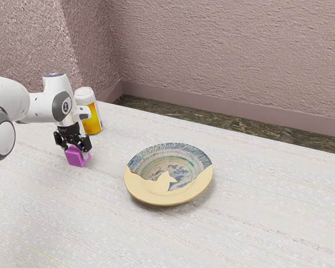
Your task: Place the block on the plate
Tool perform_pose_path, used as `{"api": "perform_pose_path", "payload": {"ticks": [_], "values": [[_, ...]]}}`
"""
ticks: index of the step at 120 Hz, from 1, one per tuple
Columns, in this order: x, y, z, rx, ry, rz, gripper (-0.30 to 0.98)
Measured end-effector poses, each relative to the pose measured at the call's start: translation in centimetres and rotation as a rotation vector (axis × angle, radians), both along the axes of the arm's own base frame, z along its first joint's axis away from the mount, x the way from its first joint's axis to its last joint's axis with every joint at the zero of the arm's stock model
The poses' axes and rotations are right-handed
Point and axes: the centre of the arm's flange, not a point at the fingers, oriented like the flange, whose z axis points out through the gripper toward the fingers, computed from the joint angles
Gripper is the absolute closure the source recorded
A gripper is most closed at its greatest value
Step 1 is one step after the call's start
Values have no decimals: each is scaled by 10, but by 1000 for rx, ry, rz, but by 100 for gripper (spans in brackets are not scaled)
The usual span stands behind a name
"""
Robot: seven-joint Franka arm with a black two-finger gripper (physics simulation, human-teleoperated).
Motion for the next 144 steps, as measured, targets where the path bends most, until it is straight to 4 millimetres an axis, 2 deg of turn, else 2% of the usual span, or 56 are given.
{"api": "perform_pose_path", "payload": {"ticks": [29, 52, 68, 76, 84, 92, 103, 123, 144], "values": [[0, 0, 0, -2, 0, -10, 25], [0, 0, 2, 1, -2, -16, 29], [2, -5, 23, 7, -28, -24, 30], [6, -18, 43, 12, -53, -39, 30], [10, -40, 67, 14, -81, -61, 29], [11, -71, 92, 12, -104, -87, 29], [17, -128, 119, -2, -130, -130, 29], [23, -227, 130, -73, -133, -175, 29], [10, -292, 135, -119, -111, -143, 29]]}}
